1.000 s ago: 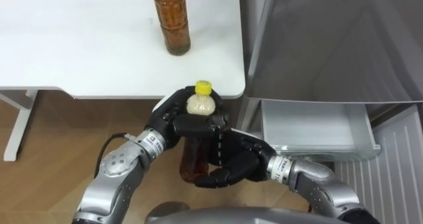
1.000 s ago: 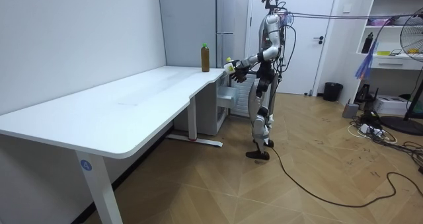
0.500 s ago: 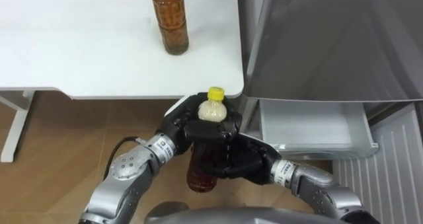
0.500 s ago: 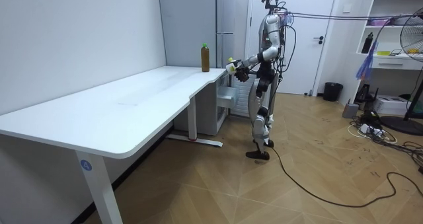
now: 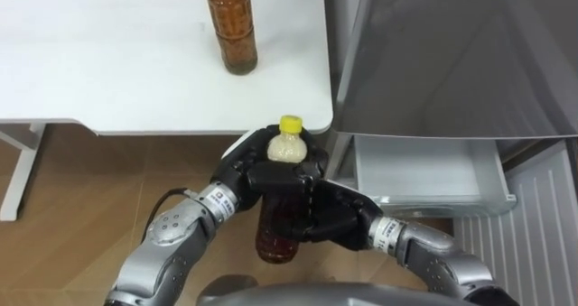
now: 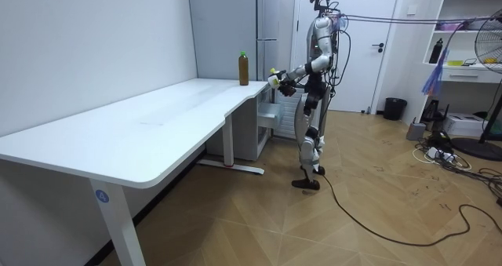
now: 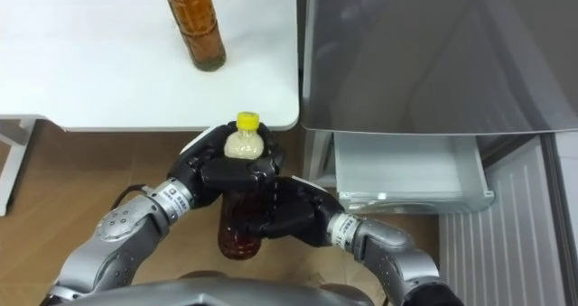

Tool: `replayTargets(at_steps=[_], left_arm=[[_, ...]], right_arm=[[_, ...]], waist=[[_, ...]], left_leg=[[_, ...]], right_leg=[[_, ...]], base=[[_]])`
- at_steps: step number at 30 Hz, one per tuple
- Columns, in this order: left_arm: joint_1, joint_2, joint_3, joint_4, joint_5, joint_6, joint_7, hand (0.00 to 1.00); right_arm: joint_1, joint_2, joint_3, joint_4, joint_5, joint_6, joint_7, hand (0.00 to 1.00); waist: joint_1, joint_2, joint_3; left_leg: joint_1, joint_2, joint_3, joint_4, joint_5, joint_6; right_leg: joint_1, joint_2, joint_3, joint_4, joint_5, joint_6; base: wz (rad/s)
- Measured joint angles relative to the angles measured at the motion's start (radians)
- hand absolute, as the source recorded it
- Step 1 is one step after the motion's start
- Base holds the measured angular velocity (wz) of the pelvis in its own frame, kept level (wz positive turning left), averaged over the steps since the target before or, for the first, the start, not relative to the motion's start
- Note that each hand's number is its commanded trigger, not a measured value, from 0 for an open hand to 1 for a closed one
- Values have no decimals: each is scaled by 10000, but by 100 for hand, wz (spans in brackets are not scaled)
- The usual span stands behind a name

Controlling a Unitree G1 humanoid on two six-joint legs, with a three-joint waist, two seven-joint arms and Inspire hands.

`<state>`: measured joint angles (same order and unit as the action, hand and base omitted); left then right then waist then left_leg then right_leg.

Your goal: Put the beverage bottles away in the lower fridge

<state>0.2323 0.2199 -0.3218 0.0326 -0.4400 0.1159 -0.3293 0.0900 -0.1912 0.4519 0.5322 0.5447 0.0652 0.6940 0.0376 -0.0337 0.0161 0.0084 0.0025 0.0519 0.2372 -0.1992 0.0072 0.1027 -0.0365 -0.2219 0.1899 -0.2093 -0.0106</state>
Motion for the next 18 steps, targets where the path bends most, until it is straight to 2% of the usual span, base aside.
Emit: replayTargets(at_steps=[4,13,18], left_arm=[[1,-18,-1,3,-71,1,108,0],[0,-42,8,1,-171,0,253,0],[-1,-168,47,-112,41,0,316,0]], right_arm=[[1,4,-1,35,47,-12,34,100],[28,3,-35,73,81,-9,96,100],[49,31,-170,63,78,-6,202,100]], waist=[[-14,-5,5],[-25,17,24],[-9,65,43]], left_leg=[[23,-1,-3,-1,0,1],[36,3,0,7,0,1],[22,12,3,23,-2,-1]], right_leg=[[20,-60,-4,-2,0,0],[49,5,-7,0,0,0],[35,11,7,0,1,-1]], base=[[0],[0],[0]])
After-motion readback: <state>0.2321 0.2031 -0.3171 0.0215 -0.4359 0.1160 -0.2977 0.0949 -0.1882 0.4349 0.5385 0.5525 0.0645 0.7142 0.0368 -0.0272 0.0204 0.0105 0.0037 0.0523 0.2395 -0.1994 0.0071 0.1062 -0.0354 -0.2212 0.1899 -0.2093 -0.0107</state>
